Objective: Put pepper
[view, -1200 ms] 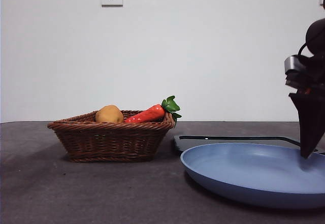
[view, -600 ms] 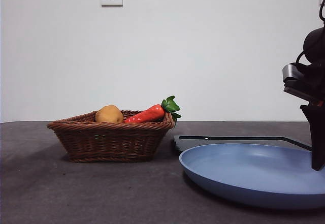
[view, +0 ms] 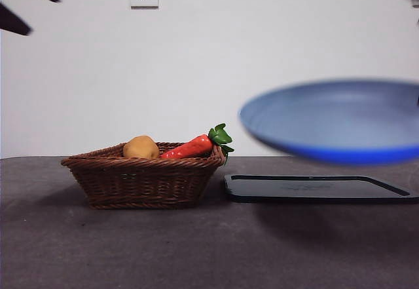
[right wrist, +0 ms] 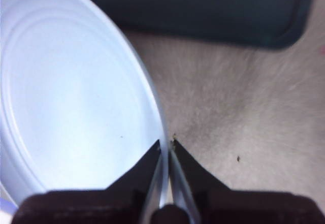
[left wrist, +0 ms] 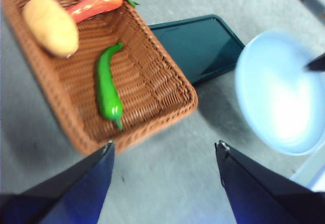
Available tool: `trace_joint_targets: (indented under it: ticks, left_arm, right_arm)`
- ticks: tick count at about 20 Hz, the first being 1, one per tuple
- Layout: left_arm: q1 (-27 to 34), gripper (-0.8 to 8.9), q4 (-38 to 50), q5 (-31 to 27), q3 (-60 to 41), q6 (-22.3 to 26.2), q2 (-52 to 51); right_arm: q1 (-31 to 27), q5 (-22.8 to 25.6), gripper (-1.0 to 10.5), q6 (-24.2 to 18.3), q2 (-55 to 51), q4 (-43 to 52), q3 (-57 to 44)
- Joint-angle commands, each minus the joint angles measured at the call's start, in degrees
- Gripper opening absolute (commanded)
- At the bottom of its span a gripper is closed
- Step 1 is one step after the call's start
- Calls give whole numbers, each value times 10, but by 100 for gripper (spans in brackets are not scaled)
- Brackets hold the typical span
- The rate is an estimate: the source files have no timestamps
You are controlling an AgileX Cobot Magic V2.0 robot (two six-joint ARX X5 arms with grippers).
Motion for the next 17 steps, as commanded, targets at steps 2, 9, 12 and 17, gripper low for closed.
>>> trace_joint_targets:
  ticks: [2, 9, 12, 17]
  left_arm:
    - [-64, 348, 16, -92, 87, -2, 119]
    - [-162, 348, 16, -249, 236, 14, 360]
    - [-178, 348, 17, -301, 265, 28, 446]
    - [-179, 348, 36, -327, 275, 28, 529]
  right_arm:
    - [-9, -2, 6, 12, -59, -21, 28]
    - [-10, -3, 5, 35, -118, -35, 69]
    - [-10, -3, 5, 35, -125, -38, 71]
    - [-10, -3, 6, 35, -125, -38, 71]
